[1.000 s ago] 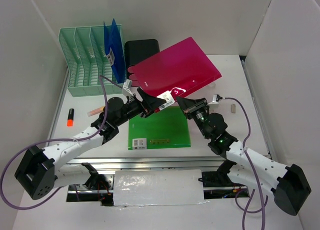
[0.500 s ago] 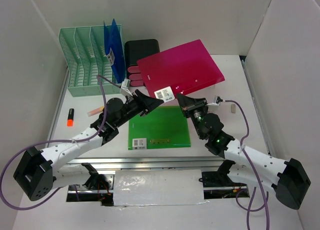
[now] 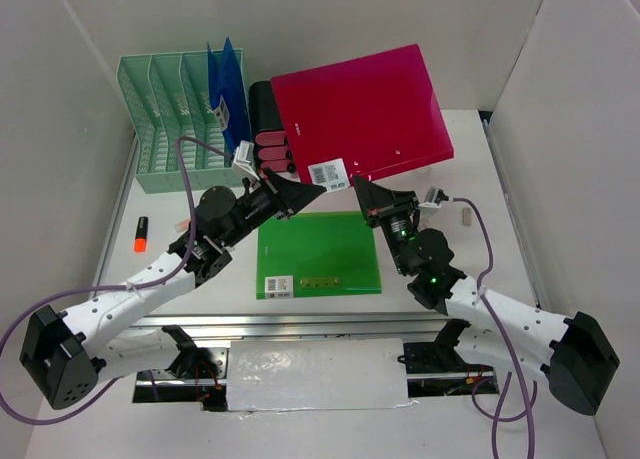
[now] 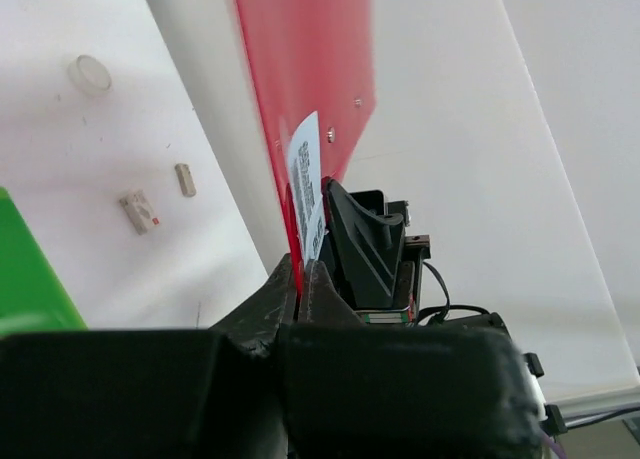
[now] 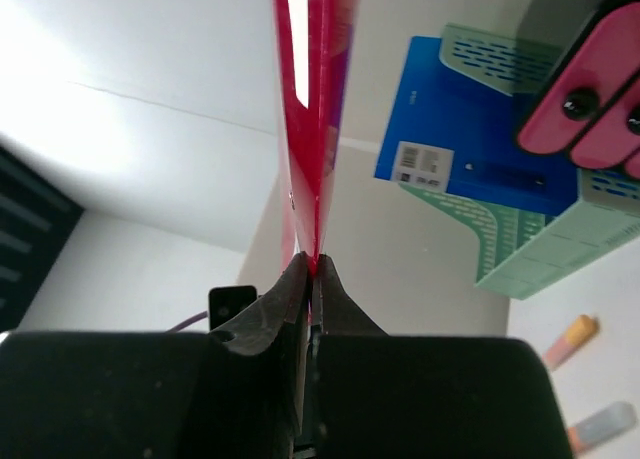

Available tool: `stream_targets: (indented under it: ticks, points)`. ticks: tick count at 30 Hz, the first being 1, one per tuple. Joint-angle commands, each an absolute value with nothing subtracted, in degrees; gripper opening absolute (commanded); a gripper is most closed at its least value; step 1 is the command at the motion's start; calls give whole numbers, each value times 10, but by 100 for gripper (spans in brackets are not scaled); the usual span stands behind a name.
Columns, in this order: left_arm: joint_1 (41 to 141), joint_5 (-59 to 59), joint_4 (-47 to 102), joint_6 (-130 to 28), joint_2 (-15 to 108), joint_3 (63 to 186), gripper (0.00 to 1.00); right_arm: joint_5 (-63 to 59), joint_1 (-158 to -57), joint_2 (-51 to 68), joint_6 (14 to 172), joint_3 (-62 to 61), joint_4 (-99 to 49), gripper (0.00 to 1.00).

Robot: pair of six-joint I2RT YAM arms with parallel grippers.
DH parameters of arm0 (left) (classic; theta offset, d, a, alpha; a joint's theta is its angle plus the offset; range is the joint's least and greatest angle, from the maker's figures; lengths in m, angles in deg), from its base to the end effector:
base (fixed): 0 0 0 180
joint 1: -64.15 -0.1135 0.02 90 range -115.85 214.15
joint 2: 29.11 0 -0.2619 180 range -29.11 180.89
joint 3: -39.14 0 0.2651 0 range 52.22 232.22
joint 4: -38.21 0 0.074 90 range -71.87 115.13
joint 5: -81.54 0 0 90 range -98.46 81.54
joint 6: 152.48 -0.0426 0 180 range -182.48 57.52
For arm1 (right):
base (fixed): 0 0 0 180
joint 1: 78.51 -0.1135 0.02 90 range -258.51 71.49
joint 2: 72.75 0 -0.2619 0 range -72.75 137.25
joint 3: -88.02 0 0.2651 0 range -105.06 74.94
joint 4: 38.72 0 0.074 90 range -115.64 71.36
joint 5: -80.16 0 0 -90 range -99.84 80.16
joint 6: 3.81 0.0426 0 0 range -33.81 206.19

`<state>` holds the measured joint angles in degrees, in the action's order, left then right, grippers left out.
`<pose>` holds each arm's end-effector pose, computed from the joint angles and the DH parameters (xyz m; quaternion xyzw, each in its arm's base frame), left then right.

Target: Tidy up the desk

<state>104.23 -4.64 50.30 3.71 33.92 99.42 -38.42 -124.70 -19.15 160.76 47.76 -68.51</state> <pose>0.2132 -0.1831 0.3531 -0.1214 0.6359 -0.6225 0.4398 0.1735 0.1514 0.2947 0.3339 0.5140 0.6017 0.5121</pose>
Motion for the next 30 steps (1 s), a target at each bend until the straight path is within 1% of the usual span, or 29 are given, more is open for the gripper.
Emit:
stream_targets:
  ticks: [1, 3, 5, 6, 7, 8, 9, 10, 12, 13, 15, 17, 18, 20, 21, 22, 23, 24, 26, 27, 30]
  points:
    - [1040, -64, 540, -31, 327, 1025, 0, -331, -1254, -189, 1584, 487, -740, 0]
    - [1041, -52, 550, -36, 322, 1022, 0, -316, -1254, -186, 1572, 487, -754, 0]
    - [1040, -46, 530, -46, 315, 1036, 0, -304, -1254, -184, 1551, 484, -762, 1]
    - [1041, -43, 517, -63, 312, 1044, 0, -304, -1255, -183, 1545, 485, -765, 9]
    - [1040, -42, 496, -72, 308, 1055, 0, -304, -1254, -184, 1540, 491, -772, 27]
    - [1041, -46, 478, -89, 296, 1060, 0, -308, -1254, -186, 1536, 495, -774, 35]
    - [1040, -51, 461, -100, 291, 1067, 0, -313, -1254, -187, 1534, 501, -777, 45]
    - [1040, -57, 427, -111, 285, 1079, 0, -317, -1254, -190, 1534, 508, -771, 65]
    - [1040, -77, 386, -149, 269, 1097, 0, -333, -1254, -199, 1544, 513, -749, 88]
    - [1040, -82, 338, -162, 265, 1121, 0, -338, -1253, -205, 1547, 520, -725, 99]
    - [1040, -82, 295, -211, 263, 1165, 0, -360, -1254, -225, 1562, 535, -686, 100]
    - [1041, -82, 230, -254, 262, 1192, 0, -372, -1254, -250, 1564, 552, -682, 100]
    - [1040, -99, 206, -271, 264, 1228, 0, -380, -1253, -260, 1566, 566, -670, 100]
    - [1039, -102, 106, -329, 282, 1282, 0, -385, -1254, -300, 1564, 574, -643, 100]
    - [1039, -107, 69, -351, 289, 1342, 0, -391, -1254, -317, 1560, 577, -605, 100]
    - [1040, -109, 32, -395, 306, 1375, 0, -395, -1254, -352, 1556, 577, -581, 100]
    - [1040, -114, -40, -415, 314, 1404, 0, -399, -1254, -371, 1554, 575, -554, 100]
    - [1039, -121, -71, -437, 318, 1454, 0, -410, -1252, -410, 1550, 570, -497, 100]
    - [1039, -140, -141, -489, 324, 1490, 0, -419, -1253, -447, 1540, 563, -446, 100]
    - [1040, -148, -155, -509, 321, 1504, 0, -432, -1253, -484, 1536, 561, -400, 100]
    - [1039, -200, -185, -547, 297, 1508, 0, -446, -1254, -528, 1518, 549, -326, 100]
